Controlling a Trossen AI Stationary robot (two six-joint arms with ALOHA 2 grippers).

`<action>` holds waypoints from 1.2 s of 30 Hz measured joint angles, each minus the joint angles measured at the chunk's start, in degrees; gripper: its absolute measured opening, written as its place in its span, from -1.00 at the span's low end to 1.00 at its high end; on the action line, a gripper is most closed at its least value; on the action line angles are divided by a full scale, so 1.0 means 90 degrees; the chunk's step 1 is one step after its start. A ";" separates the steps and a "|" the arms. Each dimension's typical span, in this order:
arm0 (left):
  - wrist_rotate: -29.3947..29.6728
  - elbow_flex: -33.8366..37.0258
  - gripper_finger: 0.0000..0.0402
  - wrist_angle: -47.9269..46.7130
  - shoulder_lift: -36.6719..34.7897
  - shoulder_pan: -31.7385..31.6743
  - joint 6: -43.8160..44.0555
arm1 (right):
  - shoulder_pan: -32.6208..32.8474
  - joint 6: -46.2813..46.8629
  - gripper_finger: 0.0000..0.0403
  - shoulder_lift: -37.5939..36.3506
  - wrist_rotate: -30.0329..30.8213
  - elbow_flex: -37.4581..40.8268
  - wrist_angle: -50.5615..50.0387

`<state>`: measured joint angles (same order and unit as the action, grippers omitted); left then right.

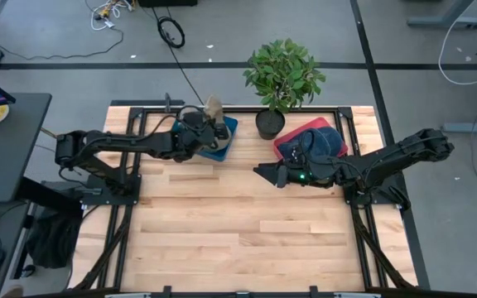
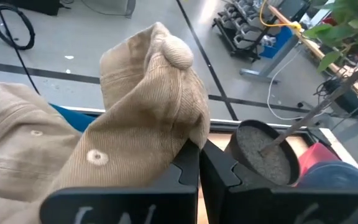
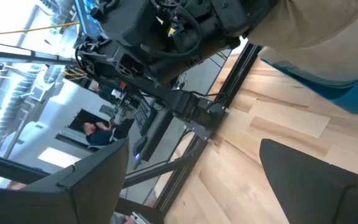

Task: Pick & Place hat
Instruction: Put the brown cap into the blue bin

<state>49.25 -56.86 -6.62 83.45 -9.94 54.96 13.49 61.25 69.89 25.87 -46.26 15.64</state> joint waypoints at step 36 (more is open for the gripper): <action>0.0243 0.0950 -0.96 -0.0690 0.0036 0.0041 0.3323 | -0.0002 0.0006 0.82 0.0000 -0.0111 0.0000 0.0150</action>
<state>51.43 -48.31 -12.83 83.77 -9.56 84.86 13.48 61.30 69.89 24.86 -46.26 16.99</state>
